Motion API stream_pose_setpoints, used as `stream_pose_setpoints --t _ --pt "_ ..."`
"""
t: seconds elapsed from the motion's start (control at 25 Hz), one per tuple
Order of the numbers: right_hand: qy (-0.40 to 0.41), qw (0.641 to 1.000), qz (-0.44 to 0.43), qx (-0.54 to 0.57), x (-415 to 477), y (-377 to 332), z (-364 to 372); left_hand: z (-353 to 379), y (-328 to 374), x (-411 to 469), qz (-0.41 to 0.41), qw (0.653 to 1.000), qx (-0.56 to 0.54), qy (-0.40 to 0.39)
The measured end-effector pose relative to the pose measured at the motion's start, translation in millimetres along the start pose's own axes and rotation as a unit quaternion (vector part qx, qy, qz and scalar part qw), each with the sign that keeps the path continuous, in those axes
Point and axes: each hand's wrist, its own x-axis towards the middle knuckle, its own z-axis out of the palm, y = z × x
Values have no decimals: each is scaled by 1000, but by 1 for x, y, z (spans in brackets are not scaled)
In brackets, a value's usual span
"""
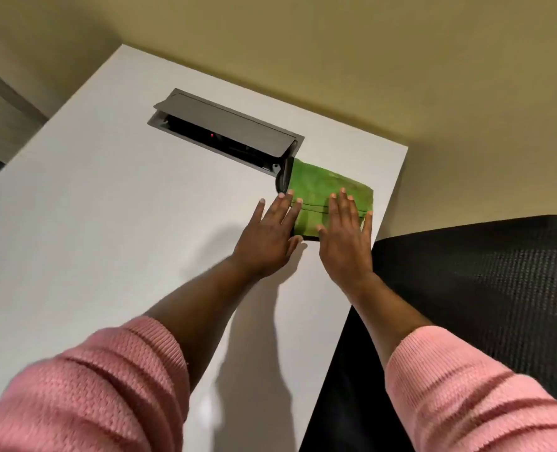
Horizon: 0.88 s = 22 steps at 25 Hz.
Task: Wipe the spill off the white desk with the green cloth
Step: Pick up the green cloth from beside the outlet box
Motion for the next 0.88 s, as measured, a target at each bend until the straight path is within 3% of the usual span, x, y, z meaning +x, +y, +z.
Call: stream_pose_setpoints --t 0.28,0.88 --pt "-42 997 11 -70 29 34 10 23 -7 80 32 998 25 -51" --pt "103 994 24 8 33 32 -12 -24 -2 85 49 997 44 34"
